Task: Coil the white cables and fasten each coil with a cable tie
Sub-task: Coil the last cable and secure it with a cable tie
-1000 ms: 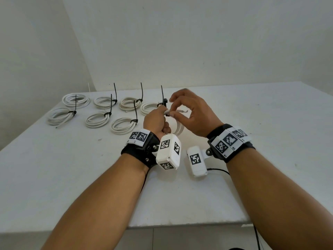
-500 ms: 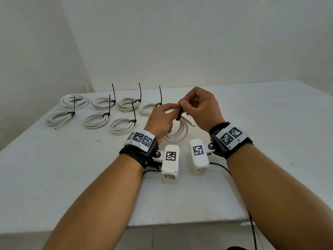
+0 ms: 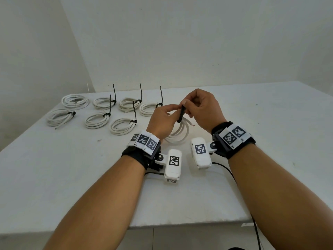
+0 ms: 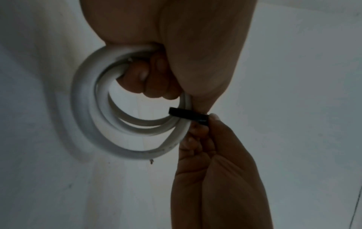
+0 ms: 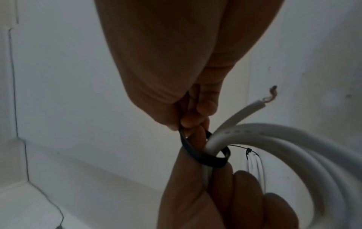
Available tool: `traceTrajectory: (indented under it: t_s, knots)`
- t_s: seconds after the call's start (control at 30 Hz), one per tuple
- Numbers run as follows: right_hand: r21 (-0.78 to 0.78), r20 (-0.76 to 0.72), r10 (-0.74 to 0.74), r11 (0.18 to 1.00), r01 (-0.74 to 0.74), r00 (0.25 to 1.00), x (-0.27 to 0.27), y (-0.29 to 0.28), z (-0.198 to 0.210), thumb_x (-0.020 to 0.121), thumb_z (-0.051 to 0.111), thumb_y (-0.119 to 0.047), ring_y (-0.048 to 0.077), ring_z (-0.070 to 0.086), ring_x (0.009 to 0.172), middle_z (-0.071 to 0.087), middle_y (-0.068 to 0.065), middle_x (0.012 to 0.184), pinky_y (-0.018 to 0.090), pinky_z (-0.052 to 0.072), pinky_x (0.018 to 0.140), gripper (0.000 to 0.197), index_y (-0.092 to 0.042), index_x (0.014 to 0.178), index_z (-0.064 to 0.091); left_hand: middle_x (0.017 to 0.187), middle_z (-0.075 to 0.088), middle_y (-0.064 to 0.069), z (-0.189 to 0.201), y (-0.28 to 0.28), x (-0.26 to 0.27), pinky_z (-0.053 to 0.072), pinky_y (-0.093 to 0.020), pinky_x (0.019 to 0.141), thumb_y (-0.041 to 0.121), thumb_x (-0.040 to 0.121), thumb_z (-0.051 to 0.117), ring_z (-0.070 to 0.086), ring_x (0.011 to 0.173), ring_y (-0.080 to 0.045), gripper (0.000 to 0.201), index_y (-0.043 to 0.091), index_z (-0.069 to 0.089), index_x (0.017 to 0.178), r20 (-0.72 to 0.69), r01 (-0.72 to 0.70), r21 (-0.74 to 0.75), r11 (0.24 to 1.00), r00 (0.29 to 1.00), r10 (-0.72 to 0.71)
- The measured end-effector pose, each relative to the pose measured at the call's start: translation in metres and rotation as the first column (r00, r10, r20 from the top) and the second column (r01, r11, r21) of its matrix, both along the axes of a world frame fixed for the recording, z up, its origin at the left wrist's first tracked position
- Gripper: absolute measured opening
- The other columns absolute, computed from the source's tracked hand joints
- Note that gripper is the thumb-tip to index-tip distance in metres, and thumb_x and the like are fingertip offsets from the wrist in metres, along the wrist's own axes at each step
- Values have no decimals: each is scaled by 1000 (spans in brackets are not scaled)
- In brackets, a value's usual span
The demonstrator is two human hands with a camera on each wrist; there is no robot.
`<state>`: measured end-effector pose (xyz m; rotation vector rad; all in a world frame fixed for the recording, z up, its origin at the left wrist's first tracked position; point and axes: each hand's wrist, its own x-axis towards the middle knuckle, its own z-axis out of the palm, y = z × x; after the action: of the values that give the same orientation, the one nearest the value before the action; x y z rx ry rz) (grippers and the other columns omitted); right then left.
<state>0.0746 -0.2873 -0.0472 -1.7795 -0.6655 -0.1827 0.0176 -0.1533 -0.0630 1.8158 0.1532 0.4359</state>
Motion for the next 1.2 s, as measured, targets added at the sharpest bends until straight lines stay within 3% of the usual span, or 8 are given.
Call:
traceTrajectory:
  t_s: [0.13,0.23,0.33,0.5,0.7,0.97,1.1,1.2]
  knots:
    - [14,-59,-21,1000,22,998,4,1,0,96,57,-14,2,60,60,70,-7,73,21,46,61,8,-11,88,58,54,59,12,-2,2,4,31,-23,48,34,92,66,41,36,-1,23,15,75,82,36,-91,35,995,995,90]
    - [181,-155,-22,982,50,988,5,0,3,98,54,-13,11,69,78,74,1,86,27,53,66,1,-13,96,54,58,61,8,-6,9,9,33,-27,52,33,87,69,41,37,-2,23,13,74,80,11,-202,-62,977,979,203]
    - [374,-315,110,927,17,943,-2,-1,8,96,60,-11,21,70,77,73,10,84,33,56,67,5,-11,98,55,44,49,12,-7,15,12,31,-28,52,29,87,69,37,37,-5,23,9,74,77,-6,-257,-101,961,966,258]
    - [407,-312,203,911,-63,928,-13,2,14,89,69,-9,24,67,71,71,14,81,36,57,71,8,-5,93,64,35,40,13,-7,13,14,31,-28,53,29,86,69,36,40,-8,26,13,67,66,-18,-297,-118,948,955,297]
    - [202,-201,123,976,-81,972,-19,10,12,83,73,-4,26,73,71,74,12,79,44,62,74,14,-5,97,71,39,46,13,-5,13,13,29,-26,48,26,86,67,33,34,-6,25,13,65,65,-9,-309,-142,940,950,311]
    - [-18,-81,-46,999,45,996,-8,4,7,82,74,-15,19,71,68,74,-1,71,31,61,71,9,-18,89,79,54,51,3,-5,11,12,31,-25,49,31,85,70,33,37,-9,28,3,70,80,0,-316,-116,942,948,318]
    - [-36,-69,-37,999,35,997,-7,3,6,81,76,-16,4,65,62,74,-3,69,23,50,64,9,-17,90,76,47,46,8,-5,10,12,32,-26,51,31,84,70,33,38,-10,28,4,69,78,-16,-325,-116,939,945,325]
    - [-31,-109,-26,999,23,994,-6,4,6,80,76,-16,11,71,68,75,-2,71,24,50,64,20,-18,99,71,55,55,3,-5,10,12,31,-27,52,33,82,71,33,38,-11,25,12,66,69,-16,-306,-125,944,952,307]
